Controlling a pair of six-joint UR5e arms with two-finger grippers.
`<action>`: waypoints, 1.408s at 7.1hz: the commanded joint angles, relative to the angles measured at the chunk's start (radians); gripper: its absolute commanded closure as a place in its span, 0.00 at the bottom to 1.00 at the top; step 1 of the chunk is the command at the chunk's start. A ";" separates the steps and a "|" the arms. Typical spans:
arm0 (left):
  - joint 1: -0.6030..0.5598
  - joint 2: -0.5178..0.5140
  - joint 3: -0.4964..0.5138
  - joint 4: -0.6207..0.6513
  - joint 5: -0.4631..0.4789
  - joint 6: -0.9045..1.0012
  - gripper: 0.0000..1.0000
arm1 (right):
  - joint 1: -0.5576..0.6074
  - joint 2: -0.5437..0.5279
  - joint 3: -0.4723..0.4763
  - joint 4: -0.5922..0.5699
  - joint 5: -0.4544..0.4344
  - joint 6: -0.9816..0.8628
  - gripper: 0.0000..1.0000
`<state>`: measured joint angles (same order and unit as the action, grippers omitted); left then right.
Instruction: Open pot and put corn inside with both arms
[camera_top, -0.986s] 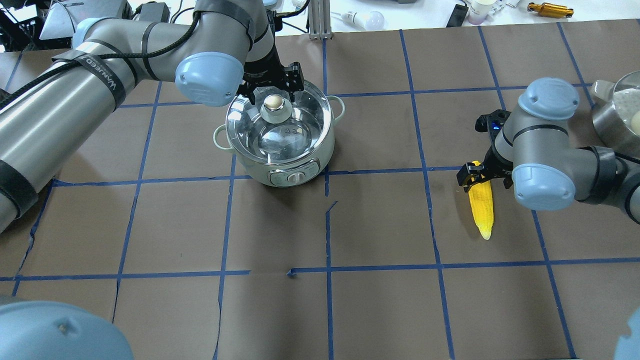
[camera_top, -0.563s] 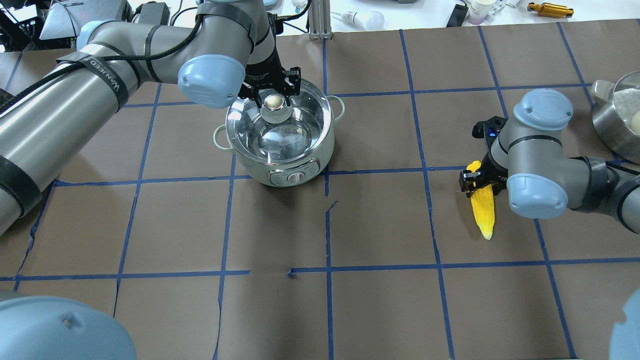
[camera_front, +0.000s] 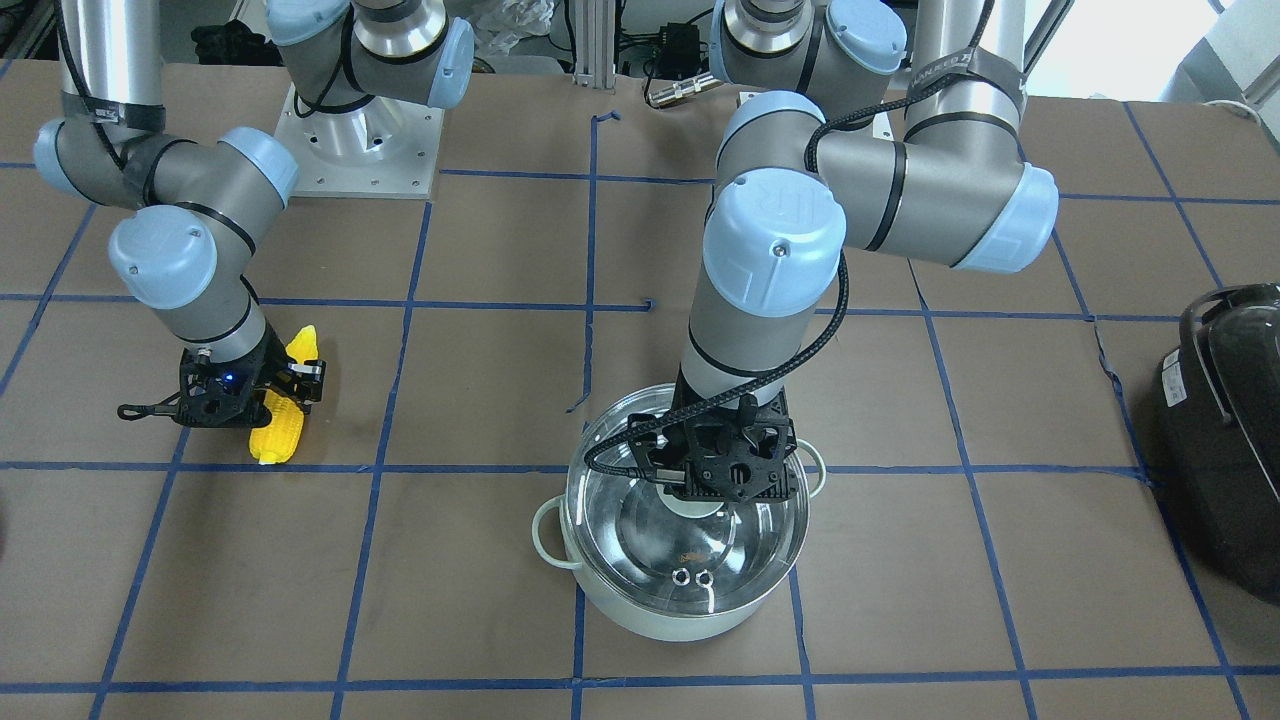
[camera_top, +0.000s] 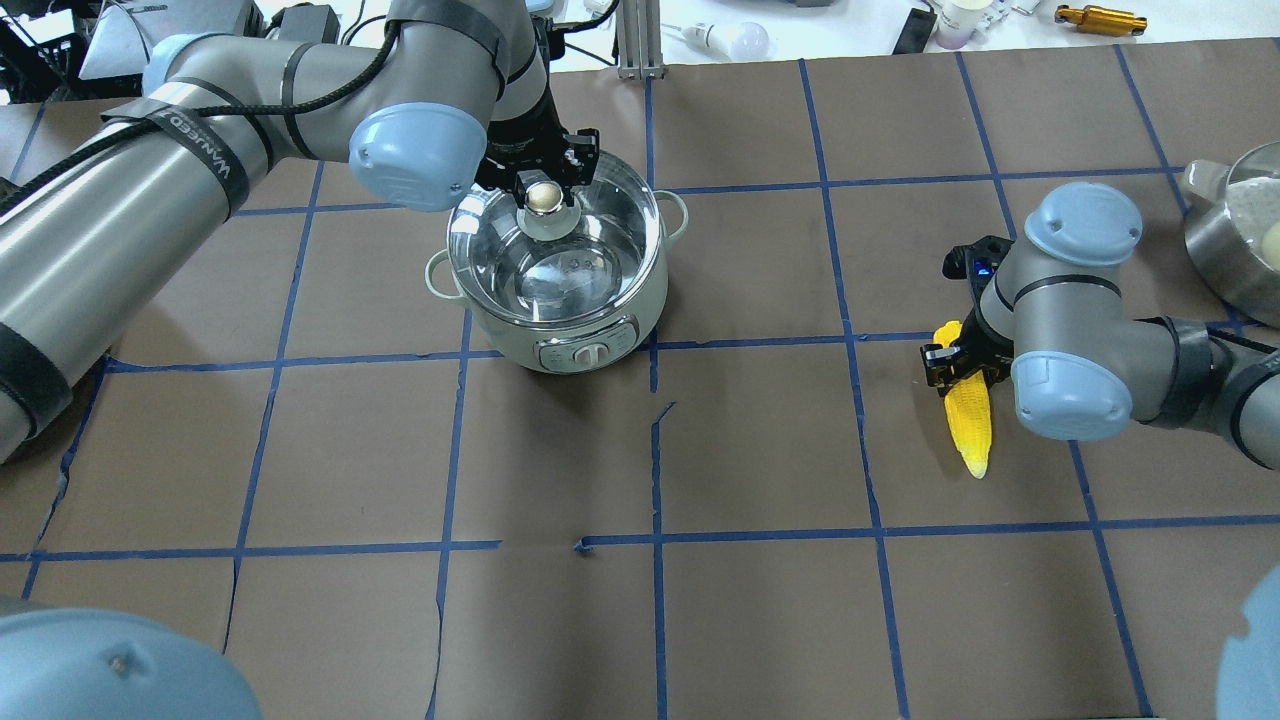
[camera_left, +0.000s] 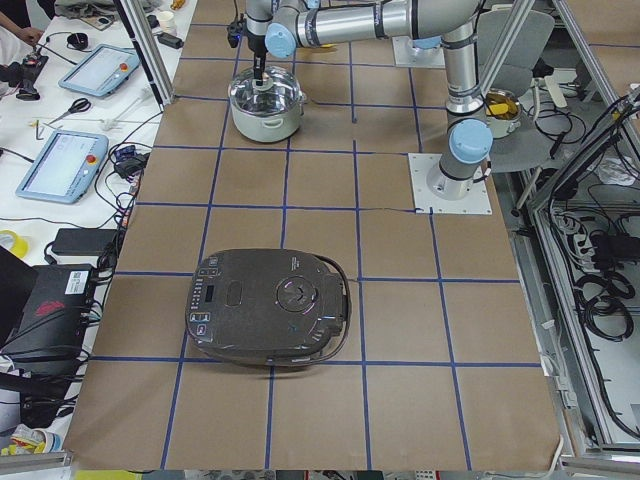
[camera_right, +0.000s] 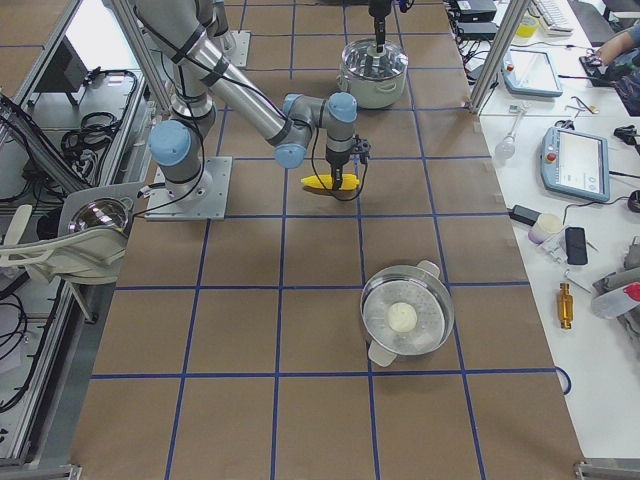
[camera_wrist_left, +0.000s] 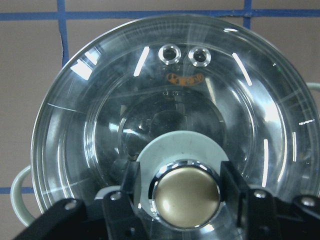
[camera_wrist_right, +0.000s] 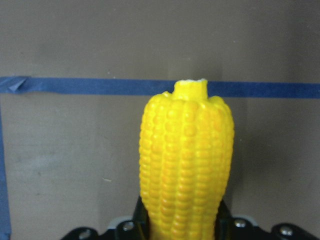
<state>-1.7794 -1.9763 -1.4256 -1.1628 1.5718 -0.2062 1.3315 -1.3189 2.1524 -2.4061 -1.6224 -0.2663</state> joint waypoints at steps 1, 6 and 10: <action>-0.002 0.046 0.049 -0.058 0.000 -0.001 0.80 | 0.002 -0.005 -0.063 0.022 -0.001 0.001 0.75; 0.340 0.148 -0.054 -0.175 0.025 0.459 0.85 | 0.194 0.041 -0.446 0.299 0.010 0.175 0.74; 0.575 0.130 -0.268 0.058 -0.027 0.696 0.85 | 0.447 0.213 -0.851 0.515 0.097 0.508 0.73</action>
<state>-1.2443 -1.8346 -1.6585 -1.1486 1.5505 0.4627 1.7088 -1.1560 1.4094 -1.9338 -1.5779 0.1154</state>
